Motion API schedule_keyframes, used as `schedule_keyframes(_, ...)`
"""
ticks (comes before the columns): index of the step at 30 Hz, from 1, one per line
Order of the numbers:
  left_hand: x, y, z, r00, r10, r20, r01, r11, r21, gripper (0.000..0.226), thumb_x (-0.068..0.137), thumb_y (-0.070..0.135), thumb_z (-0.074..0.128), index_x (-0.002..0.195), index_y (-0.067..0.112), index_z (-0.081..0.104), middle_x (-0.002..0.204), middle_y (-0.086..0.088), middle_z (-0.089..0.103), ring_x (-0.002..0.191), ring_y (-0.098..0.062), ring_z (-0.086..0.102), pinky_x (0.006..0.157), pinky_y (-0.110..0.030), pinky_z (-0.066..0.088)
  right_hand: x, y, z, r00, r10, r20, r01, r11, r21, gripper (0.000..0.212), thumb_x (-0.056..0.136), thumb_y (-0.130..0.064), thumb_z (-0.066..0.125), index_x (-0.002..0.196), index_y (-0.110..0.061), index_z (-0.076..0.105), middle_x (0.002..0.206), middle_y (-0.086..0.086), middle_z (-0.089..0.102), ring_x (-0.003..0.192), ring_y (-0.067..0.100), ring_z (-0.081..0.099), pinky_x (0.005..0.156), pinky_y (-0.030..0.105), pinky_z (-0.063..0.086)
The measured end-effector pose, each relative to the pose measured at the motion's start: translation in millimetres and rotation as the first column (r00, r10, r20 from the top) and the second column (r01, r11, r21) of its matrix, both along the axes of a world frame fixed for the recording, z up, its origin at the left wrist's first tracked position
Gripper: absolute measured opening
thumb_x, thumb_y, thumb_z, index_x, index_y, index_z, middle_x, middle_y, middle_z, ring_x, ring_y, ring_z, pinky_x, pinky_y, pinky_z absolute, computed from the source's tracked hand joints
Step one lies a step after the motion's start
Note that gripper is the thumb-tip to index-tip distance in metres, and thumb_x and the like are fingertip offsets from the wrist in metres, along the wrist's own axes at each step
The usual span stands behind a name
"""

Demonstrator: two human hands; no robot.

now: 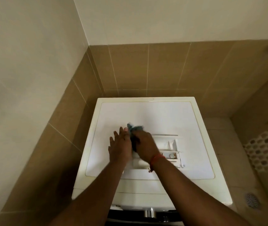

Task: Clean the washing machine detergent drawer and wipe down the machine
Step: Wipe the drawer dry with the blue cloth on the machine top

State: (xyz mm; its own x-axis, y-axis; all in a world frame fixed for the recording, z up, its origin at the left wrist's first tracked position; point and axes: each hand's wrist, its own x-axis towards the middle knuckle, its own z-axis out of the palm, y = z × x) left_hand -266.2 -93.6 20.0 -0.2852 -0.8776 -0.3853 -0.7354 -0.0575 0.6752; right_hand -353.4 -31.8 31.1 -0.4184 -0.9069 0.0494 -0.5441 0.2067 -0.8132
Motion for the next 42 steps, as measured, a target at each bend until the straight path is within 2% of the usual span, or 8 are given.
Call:
schedule_keyframes(4,1,-1,2,0.999,-0.010,-0.048,0.011,1.000,0.019,0.084,0.082,0.071,-0.003,0.155,0.033,0.013,0.164,0.001,0.008,0.151,-0.025,0.000,0.122,-0.052,0.002,10,7,-13,0.979,0.105,-0.172,-0.095,0.993,0.068,0.043,0.089,0.004,0.048,0.127,-0.011,0.062,0.131,0.006,0.059,0.120,0.024,0.051,0.106,0.033,0.039)
schedule_keyframes(7,2,-2,-2,0.998,-0.027,-0.060,0.029,0.999,0.029,0.090,0.076,0.073,-0.005,0.155,0.033,0.010,0.164,0.001,0.007,0.151,-0.026,0.001,0.122,-0.052,0.002,9,32,-9,0.957,0.181,-0.228,-0.186,0.982,-0.001,0.041,0.080,0.020,0.041,0.104,0.002,0.068,0.098,0.005,0.070,0.092,0.007,0.061,0.085,0.018,0.046)
schedule_keyframes(10,2,-4,-6,0.997,-0.055,-0.045,0.057,0.998,0.033,0.090,0.077,0.073,-0.006,0.156,0.033,0.008,0.164,0.001,0.007,0.151,-0.028,0.002,0.122,-0.051,0.002,11,48,-8,0.928,0.270,-0.257,-0.291,0.956,-0.047,0.050,0.068,0.020,0.049,0.103,-0.006,0.073,0.111,0.005,0.066,0.101,0.011,0.055,0.093,0.011,0.041)
schedule_keyframes(15,3,-11,-21,0.991,-0.129,-0.039,0.127,0.990,-0.062,0.089,0.085,0.072,-0.013,0.155,0.026,0.014,0.163,-0.005,0.017,0.151,-0.029,0.010,0.122,-0.053,0.006,7,29,2,0.942,-0.075,-0.326,0.018,0.985,-0.173,0.054,0.072,0.010,0.055,0.118,-0.016,0.067,0.109,0.004,0.063,0.102,0.018,0.051,0.088,0.024,0.046)
schedule_keyframes(24,2,-10,-18,0.994,-0.111,-0.023,0.111,0.994,-0.008,0.084,0.085,0.073,-0.007,0.156,0.030,0.010,0.164,-0.002,0.012,0.151,-0.026,0.007,0.122,-0.048,0.003,-31,13,-1,0.689,0.296,-0.662,-0.276,0.951,0.139,0.033,0.079,-0.008,0.074,0.111,-0.015,0.071,0.099,0.007,0.059,0.091,0.027,0.054,0.067,0.029,0.047)
schedule_keyframes(31,9,-8,-9,0.910,-0.345,0.232,0.390,0.900,-0.192,0.055,0.105,0.025,0.029,0.155,0.013,0.012,0.163,-0.014,0.007,0.150,-0.037,0.006,0.117,-0.060,0.018,-62,13,-11,0.382,0.441,-0.812,-0.373,0.878,0.300,0.023,0.074,-0.015,0.079,0.095,-0.019,0.070,0.093,0.006,0.055,0.070,0.025,0.053,0.047,0.029,0.034)
schedule_keyframes(36,10,-6,-9,0.774,-0.378,0.508,0.550,0.799,-0.244,0.081,0.097,0.016,0.056,0.155,0.012,-0.001,0.163,-0.017,0.003,0.148,-0.044,0.009,0.115,-0.057,0.028,-87,26,-14,0.384,0.568,-0.728,-0.276,0.823,0.496,0.027,0.069,-0.018,0.083,0.094,-0.017,0.073,0.102,0.011,0.063,0.065,0.030,0.060,0.045,0.033,0.046)
schedule_keyframes(42,10,-3,-5,0.723,-0.333,0.605,0.570,0.783,-0.251,0.075,0.099,0.010,0.047,0.155,0.012,-0.003,0.162,-0.019,0.003,0.148,-0.045,0.007,0.115,-0.058,0.027,-137,59,-9,0.656,0.504,-0.562,-0.160,0.820,0.549,0.033,0.095,-0.022,0.053,0.127,-0.024,0.060,0.122,0.008,0.056,0.102,0.029,0.058,0.083,0.033,0.050)
